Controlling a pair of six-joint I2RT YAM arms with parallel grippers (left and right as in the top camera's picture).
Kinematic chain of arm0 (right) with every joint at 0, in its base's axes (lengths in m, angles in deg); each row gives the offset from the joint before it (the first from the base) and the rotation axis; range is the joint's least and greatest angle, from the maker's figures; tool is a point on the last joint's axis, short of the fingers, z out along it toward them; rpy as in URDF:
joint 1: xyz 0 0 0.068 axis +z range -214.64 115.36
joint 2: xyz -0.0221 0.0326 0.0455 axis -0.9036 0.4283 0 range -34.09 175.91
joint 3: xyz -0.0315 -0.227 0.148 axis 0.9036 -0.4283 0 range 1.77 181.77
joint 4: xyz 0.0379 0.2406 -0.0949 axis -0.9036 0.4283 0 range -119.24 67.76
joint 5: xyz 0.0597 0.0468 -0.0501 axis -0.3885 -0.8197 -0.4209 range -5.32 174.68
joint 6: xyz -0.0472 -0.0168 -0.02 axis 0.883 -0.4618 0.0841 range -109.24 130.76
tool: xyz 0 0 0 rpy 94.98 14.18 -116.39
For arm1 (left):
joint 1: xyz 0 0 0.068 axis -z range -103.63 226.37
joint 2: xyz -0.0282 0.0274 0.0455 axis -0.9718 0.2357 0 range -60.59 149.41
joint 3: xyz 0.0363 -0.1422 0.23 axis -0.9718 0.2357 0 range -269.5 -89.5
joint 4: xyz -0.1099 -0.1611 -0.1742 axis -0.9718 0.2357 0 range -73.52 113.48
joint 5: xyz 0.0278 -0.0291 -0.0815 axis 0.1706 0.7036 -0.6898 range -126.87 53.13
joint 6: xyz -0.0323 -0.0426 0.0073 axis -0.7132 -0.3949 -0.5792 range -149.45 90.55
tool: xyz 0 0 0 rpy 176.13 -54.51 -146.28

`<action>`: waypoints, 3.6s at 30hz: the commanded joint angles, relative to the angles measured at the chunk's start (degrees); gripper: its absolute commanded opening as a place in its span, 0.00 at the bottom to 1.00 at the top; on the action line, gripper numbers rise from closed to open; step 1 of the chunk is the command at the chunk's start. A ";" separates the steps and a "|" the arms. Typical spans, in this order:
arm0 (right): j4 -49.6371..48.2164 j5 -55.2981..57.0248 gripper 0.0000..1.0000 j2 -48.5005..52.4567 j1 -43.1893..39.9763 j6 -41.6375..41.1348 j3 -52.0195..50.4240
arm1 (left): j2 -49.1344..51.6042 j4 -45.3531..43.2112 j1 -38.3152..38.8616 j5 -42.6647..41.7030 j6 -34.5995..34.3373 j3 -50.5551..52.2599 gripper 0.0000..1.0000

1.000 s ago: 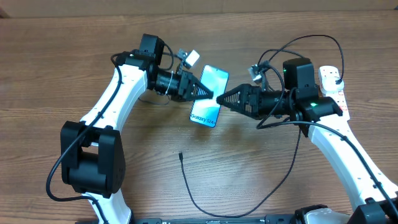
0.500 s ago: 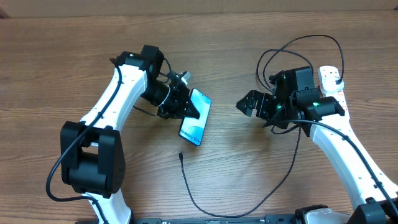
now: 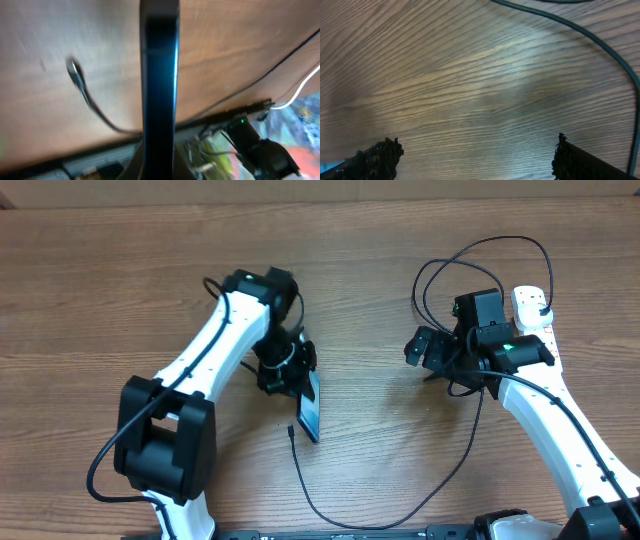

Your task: Plug charger to phone and switch on socket

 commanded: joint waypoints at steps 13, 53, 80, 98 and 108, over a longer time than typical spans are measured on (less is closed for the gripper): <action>-0.11 1.62 1.00 0.24 -0.09 -0.83 0.22 | -1.27 15.91 1.97 -20.96 -4.94 -1.03 0.04; -0.11 1.62 1.00 0.24 -0.09 -0.85 0.22 | -1.29 15.91 7.28 -29.68 -8.35 -1.03 0.04; -0.11 1.62 1.00 0.24 -0.09 -0.83 0.22 | -1.29 15.91 5.55 -44.96 -5.95 -1.03 0.04; -0.11 1.62 1.00 0.24 -0.09 -0.83 0.22 | -1.29 15.91 5.07 -44.92 -5.84 -1.03 0.04; -0.11 1.60 1.00 0.24 -0.09 -0.83 0.22 | -1.29 15.91 4.48 -45.09 -6.69 -1.03 0.04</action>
